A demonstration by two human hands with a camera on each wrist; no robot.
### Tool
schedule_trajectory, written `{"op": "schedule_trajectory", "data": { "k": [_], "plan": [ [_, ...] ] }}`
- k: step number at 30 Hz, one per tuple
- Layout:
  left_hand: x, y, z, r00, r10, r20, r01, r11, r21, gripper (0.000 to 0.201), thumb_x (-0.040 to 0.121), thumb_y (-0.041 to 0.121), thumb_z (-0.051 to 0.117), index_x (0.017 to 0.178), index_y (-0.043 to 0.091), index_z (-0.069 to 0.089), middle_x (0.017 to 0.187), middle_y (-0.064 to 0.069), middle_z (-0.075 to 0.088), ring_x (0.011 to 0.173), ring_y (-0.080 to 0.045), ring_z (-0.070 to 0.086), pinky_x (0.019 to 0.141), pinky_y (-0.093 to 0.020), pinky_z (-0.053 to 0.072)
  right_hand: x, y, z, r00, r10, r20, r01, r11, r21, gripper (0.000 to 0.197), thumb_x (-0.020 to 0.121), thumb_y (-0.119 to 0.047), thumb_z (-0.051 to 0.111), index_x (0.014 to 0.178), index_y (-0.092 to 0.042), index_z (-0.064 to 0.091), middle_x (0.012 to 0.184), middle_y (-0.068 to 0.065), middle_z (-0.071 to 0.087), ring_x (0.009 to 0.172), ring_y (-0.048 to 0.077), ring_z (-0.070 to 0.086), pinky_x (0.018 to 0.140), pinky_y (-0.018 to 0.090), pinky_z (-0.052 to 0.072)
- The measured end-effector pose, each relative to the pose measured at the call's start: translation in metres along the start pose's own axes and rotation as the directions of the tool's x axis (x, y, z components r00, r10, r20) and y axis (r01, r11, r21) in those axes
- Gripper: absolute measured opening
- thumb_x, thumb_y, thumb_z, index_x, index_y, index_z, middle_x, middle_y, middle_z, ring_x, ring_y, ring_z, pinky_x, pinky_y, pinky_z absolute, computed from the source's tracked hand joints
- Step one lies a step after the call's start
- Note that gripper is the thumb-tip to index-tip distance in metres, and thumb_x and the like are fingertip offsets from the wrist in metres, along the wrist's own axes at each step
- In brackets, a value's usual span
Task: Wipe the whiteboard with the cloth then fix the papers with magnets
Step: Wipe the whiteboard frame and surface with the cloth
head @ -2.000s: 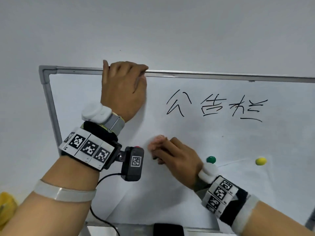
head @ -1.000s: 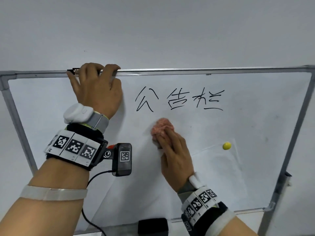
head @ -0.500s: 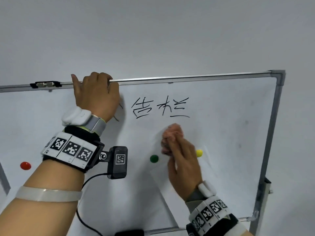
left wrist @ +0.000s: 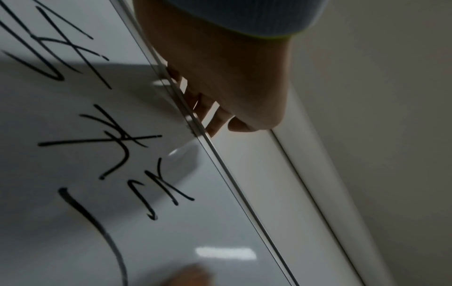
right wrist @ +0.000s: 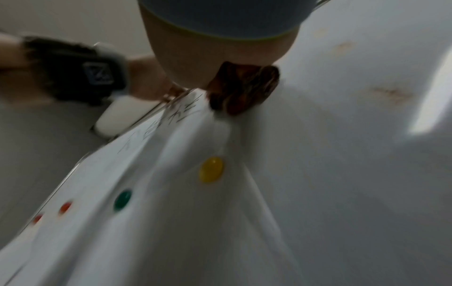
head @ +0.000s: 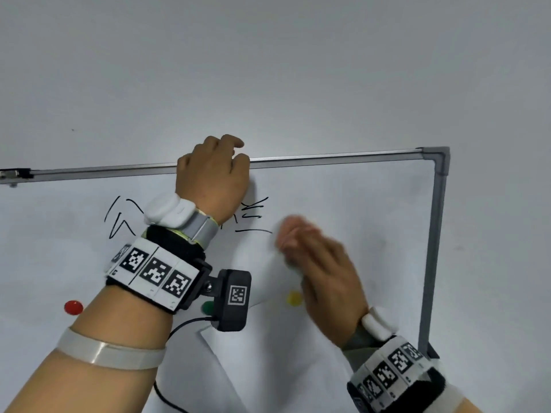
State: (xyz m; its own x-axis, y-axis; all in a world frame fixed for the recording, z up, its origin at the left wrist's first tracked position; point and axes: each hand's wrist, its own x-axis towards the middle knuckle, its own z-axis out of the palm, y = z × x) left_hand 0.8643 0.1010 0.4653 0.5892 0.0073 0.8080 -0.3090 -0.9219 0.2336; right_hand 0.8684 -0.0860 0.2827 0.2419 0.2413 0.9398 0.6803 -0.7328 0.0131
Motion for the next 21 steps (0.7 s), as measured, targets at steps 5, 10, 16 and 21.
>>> {"op": "schedule_trajectory", "data": {
  "k": [5, 10, 16, 21],
  "plan": [
    [0.001, -0.002, 0.000, 0.997, 0.033, 0.075, -0.034, 0.999, 0.004, 0.052, 0.086, 0.035, 0.023, 0.128, 0.028, 0.054, 0.097, 0.001, 0.058, 0.105, -0.029, 0.053, 0.103, -0.045, 0.036, 0.011, 0.033, -0.015, 0.992, 0.091, -0.087, -0.093, 0.996, -0.019, 0.044, 0.092, 0.006, 0.056, 0.132, -0.010, 0.063, 0.140, 0.008, 0.060, 0.112, 0.034, 0.056, 0.107, 0.016, 0.036],
    [-0.004, 0.008, 0.004, 0.998, 0.036, 0.060, -0.043, 0.991, 0.127, 0.044, 0.090, 0.035, 0.027, 0.124, 0.042, 0.055, 0.104, 0.000, 0.058, 0.108, -0.033, 0.050, 0.105, -0.045, 0.029, 0.032, 0.045, -0.021, 0.975, 0.135, -0.176, -0.143, 0.989, -0.035, 0.054, 0.085, 0.014, 0.052, 0.134, -0.009, 0.061, 0.141, 0.007, 0.058, 0.113, 0.033, 0.051, 0.102, 0.026, 0.042],
    [0.007, 0.041, 0.022, 0.999, 0.006, 0.050, -0.014, 0.984, 0.179, 0.052, 0.084, 0.045, 0.031, 0.123, 0.029, 0.061, 0.115, -0.007, 0.062, 0.122, -0.035, 0.048, 0.119, -0.058, 0.016, -0.060, 0.071, -0.016, 0.991, -0.079, 0.110, 0.078, 0.997, 0.006, 0.032, 0.098, -0.005, 0.047, 0.116, -0.009, 0.074, 0.134, 0.010, 0.063, 0.114, 0.032, 0.057, 0.095, 0.041, 0.053],
    [0.022, 0.083, 0.051, 0.987, 0.082, 0.141, -0.093, 0.993, 0.074, 0.058, 0.084, 0.045, 0.028, 0.130, 0.026, 0.059, 0.126, -0.005, 0.063, 0.120, -0.032, 0.054, 0.117, -0.049, 0.024, -0.016, 0.110, -0.056, 0.996, 0.081, -0.024, -0.084, 0.991, -0.105, 0.045, 0.088, 0.008, 0.060, 0.130, -0.008, 0.064, 0.142, 0.012, 0.055, 0.115, 0.035, 0.052, 0.112, 0.017, 0.031]
  ]
}}
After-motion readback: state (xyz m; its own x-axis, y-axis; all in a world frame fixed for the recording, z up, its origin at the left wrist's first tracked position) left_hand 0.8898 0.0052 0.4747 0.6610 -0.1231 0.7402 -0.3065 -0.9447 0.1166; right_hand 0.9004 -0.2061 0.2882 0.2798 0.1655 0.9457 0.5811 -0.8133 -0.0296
